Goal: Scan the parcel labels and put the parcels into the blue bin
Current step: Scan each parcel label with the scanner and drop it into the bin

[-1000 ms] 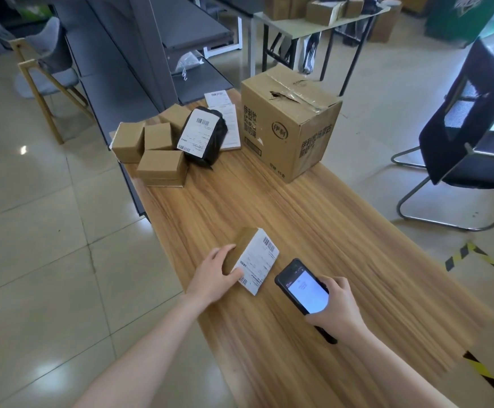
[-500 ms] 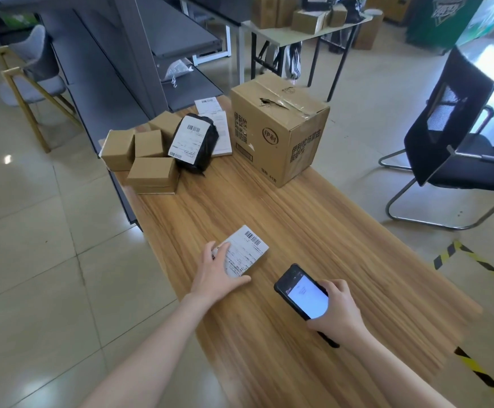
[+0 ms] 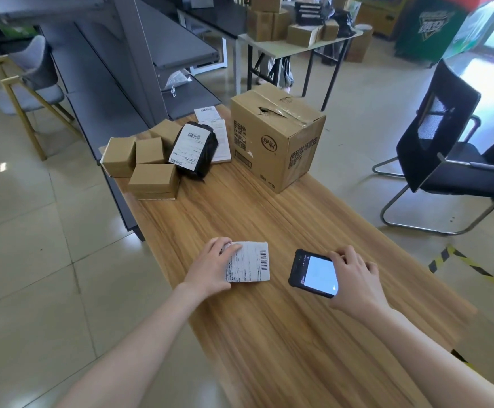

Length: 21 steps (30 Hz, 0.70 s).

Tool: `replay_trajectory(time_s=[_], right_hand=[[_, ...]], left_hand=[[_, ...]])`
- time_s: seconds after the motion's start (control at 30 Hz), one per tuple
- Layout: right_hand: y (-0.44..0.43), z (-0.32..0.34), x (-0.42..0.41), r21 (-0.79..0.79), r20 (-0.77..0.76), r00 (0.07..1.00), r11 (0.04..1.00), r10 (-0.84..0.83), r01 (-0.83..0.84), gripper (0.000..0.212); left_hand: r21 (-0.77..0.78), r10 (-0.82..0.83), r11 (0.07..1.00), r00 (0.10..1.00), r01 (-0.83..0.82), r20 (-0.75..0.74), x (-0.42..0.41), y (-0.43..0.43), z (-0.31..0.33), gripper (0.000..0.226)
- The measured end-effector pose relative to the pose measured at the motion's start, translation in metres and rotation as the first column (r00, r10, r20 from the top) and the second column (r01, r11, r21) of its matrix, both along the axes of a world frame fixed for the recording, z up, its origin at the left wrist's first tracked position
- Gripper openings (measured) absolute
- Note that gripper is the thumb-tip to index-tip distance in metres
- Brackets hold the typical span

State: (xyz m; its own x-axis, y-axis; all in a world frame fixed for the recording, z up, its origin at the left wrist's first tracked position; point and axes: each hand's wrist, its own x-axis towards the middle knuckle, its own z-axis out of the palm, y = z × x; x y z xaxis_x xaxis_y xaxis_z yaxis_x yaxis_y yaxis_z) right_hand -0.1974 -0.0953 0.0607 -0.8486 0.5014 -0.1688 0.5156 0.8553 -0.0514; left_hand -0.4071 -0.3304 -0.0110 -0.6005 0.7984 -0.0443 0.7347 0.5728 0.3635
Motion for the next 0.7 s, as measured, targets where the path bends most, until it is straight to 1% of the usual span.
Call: replay_trajectory(time_s=[0.13,0.4,0.7], right_hand=[[-0.007,0.001,-0.001,0.070,0.030,0.999,0.996,0.044,-0.046,0.077],[-0.015,0.002,0.006,0.149,0.072,0.997,0.988,0.032,-0.043,0.074],[-0.017,0.007,0.025,0.148,0.077,0.996,0.988,0.043,-0.054,0.076]], left_hand=[[-0.003,-0.030,1.000,0.999,0.030,-0.018,0.001,-0.005,0.004,0.085],[0.016,-0.051,0.999,0.999,0.051,-0.012,0.007,-0.014,0.009,0.085],[0.023,-0.033,0.999,0.997,0.035,-0.070,0.027,-0.026,0.016,0.083]])
